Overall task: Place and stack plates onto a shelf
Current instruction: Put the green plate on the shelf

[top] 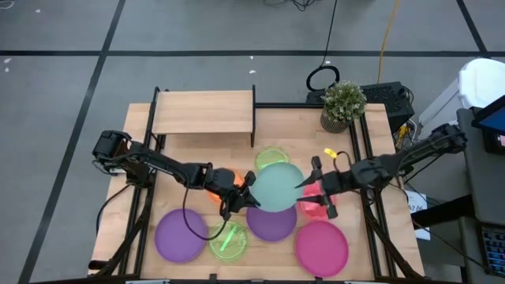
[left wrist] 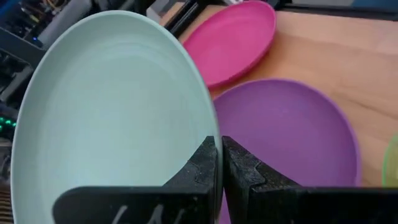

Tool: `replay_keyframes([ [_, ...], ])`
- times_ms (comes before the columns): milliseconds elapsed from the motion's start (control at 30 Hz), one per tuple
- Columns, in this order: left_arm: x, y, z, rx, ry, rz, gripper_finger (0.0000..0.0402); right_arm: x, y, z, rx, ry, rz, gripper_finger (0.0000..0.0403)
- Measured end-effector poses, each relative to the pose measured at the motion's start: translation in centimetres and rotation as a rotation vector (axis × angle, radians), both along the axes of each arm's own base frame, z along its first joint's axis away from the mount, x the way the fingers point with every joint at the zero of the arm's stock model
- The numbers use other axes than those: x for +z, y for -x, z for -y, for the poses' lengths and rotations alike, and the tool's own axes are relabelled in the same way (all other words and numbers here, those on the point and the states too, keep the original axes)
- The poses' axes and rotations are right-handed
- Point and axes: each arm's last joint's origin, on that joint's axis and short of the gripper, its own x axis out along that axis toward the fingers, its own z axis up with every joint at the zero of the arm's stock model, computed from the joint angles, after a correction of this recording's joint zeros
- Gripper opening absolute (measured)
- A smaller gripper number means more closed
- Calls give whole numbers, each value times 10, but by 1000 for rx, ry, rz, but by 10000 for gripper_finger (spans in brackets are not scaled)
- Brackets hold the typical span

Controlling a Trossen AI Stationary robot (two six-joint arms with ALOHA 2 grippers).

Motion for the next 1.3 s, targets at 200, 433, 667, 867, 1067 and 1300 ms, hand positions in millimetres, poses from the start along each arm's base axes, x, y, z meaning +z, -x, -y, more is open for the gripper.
replay_keyframes([
  [200, 22, 1, 8, 63, -49, -29, 10, 4, 20, 10, -78, -50, -49, 153],
  [433, 63, -1, 11, 169, -140, -102, 10, -1, 40, 21, -199, -55, -143, 153],
  [667, 95, 11, -2, 280, -201, -194, 10, -3, 46, 26, -288, -40, -168, 153],
  [867, 116, 24, -13, 325, -191, -150, 10, -13, 45, 26, -309, -21, -225, 153],
  [1067, 124, 34, -27, 393, -195, -162, 10, -26, 45, 26, -309, -4, -252, 153],
  [1300, 127, 42, -55, 469, -223, -212, 10, -31, 45, 26, -312, -16, -259, 153],
])
